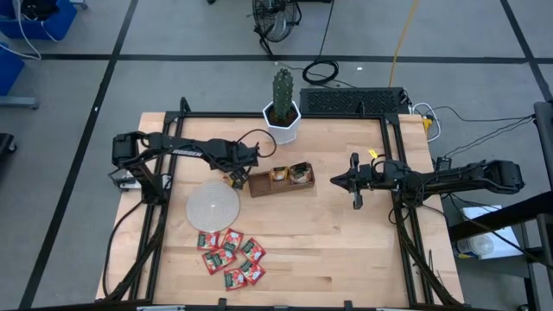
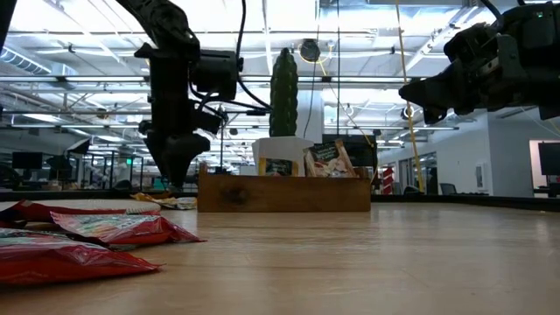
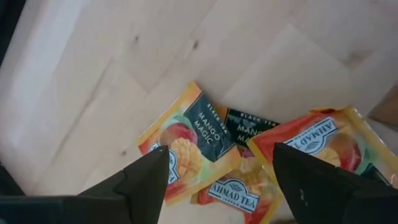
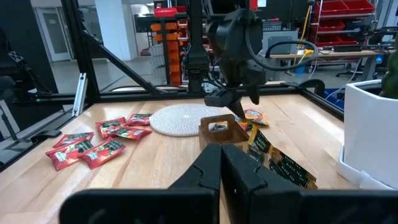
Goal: Pick & Place Tea
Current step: Put the yellow tea bag into the middle section of the wooden organizer
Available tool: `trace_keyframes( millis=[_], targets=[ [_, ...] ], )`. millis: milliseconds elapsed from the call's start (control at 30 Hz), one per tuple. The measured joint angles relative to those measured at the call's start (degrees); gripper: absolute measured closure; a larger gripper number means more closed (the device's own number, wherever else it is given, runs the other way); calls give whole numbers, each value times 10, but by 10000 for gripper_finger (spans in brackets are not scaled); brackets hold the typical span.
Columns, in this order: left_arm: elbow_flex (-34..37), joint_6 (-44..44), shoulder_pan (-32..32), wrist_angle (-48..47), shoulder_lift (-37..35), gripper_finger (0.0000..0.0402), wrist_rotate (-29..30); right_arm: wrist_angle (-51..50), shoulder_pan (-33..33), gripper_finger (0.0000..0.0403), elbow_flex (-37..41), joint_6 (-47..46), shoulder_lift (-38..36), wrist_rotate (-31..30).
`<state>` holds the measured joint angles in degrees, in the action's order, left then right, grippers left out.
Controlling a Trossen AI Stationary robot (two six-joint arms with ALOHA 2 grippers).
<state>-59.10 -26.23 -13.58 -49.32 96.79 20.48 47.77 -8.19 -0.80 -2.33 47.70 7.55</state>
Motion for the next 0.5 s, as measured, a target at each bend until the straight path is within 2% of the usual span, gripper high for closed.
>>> trace_keyframes(
  millis=[500],
  targets=[
    [38,-39,-6,7,0,163,4,0,0,403,0,0,0,0]
  ],
)
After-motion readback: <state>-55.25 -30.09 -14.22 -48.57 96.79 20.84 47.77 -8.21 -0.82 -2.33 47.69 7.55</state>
